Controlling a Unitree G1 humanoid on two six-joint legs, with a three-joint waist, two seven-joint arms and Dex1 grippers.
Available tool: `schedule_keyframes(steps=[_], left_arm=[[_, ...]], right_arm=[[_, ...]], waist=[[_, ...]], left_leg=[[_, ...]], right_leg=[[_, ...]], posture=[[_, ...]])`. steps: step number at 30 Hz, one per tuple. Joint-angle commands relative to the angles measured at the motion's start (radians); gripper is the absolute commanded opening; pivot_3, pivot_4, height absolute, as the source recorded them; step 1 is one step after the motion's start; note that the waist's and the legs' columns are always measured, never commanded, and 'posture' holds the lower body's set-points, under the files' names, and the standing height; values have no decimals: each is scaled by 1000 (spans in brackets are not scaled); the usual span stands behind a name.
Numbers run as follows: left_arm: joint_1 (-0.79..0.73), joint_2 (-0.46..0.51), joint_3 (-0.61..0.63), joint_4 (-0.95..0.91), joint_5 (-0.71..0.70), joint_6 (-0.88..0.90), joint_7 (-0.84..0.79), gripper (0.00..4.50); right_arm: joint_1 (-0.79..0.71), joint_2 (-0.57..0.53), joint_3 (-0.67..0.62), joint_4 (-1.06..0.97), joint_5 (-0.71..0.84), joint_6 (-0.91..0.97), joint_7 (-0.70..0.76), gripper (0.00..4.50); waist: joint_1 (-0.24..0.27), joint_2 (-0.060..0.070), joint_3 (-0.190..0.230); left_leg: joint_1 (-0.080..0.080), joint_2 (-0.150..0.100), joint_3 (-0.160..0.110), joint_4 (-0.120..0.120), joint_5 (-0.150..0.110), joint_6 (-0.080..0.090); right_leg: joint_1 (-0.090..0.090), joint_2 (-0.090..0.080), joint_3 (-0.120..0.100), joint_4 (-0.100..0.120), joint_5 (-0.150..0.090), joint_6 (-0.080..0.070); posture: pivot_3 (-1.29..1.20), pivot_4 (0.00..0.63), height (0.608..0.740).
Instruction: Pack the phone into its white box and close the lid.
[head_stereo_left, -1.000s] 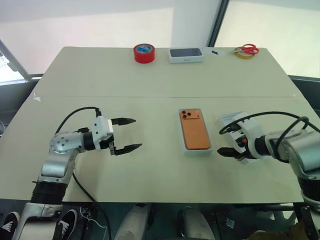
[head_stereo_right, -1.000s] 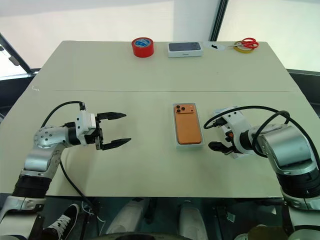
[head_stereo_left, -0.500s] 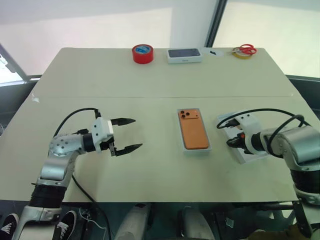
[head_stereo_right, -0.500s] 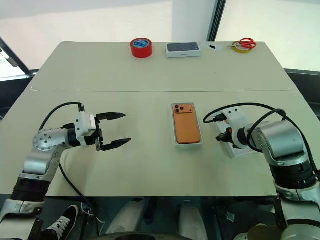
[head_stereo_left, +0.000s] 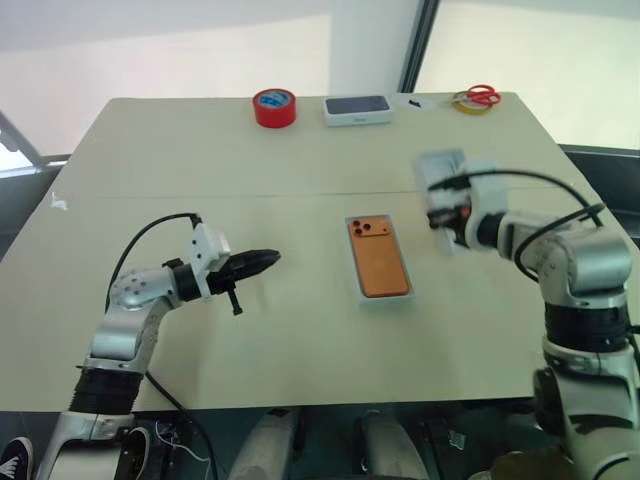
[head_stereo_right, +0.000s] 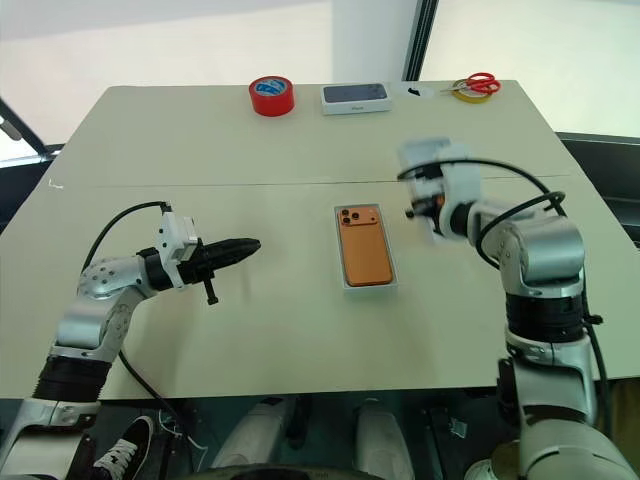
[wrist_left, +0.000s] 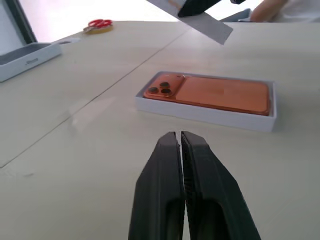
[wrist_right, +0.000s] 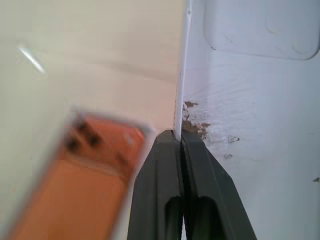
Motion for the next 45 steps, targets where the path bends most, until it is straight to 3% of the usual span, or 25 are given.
schedule_keyframes(steps=[1,4,8,13,18,25,35,39,42,45], left_arm=[[-28,-28,14,-39,-25,39,51,32],[-27,-45,8,-50,-24,58,70,32],[-18,-51,4,-79,-23,73,78,32],[-14,-52,-4,-88,-9,61,84,32],[0,-73,-39,-125,-3,62,80,32],[6,-112,-93,-126,41,34,105,32],[-13,-177,-163,-32,98,-14,108,32],[-37,-204,-176,10,108,-25,111,0],[-58,-229,-188,37,117,-31,110,0],[-88,-256,-193,68,122,-40,114,0]], right_arm=[[-22,139,-81,-43,122,-19,-11,0],[-24,265,-134,-90,257,92,-16,0],[14,347,-149,-170,390,231,-30,0],[-9,474,-321,-130,585,463,-117,0],[67,449,-300,-2,778,468,-302,0],[39,437,-329,172,918,468,-512,0],[54,369,-309,221,896,461,-528,0],[59,353,-308,243,880,444,-516,1394],[55,311,-315,242,864,408,-492,2875],[71,228,-290,215,825,374,-432,2875]], waist=[[0,0,0],[-3,0,0],[-1,0,0],[-2,1,-1],[-3,1,-1],[-7,4,-2],[-3,5,-4],[-4,5,-4],[-1,5,-4],[-1,5,-4]], left_leg=[[0,0,0,0,0,0],[0,0,0,1,0,0],[0,0,0,0,0,-1],[1,0,0,0,-1,-3],[0,0,0,0,-1,-3],[1,0,1,-1,0,-1],[1,0,1,0,1,0],[1,0,1,0,1,0],[1,0,1,0,1,0],[0,-1,1,1,1,0]], right_leg=[[0,0,0,0,0,0],[0,0,1,1,1,0],[-1,1,1,2,1,-1],[-1,1,1,3,1,-1],[-1,0,1,2,1,-1],[-1,0,2,2,1,-1],[0,0,1,2,1,-1],[-1,0,1,2,1,-1],[-1,0,1,2,1,-1],[0,0,1,2,1,-1]], posture=[[0,150,736],[0,150,736],[0,150,736],[0,150,736],[0,150,736],[0,150,736],[0,150,736],[0,150,736],[0,150,736],[0,150,736]])
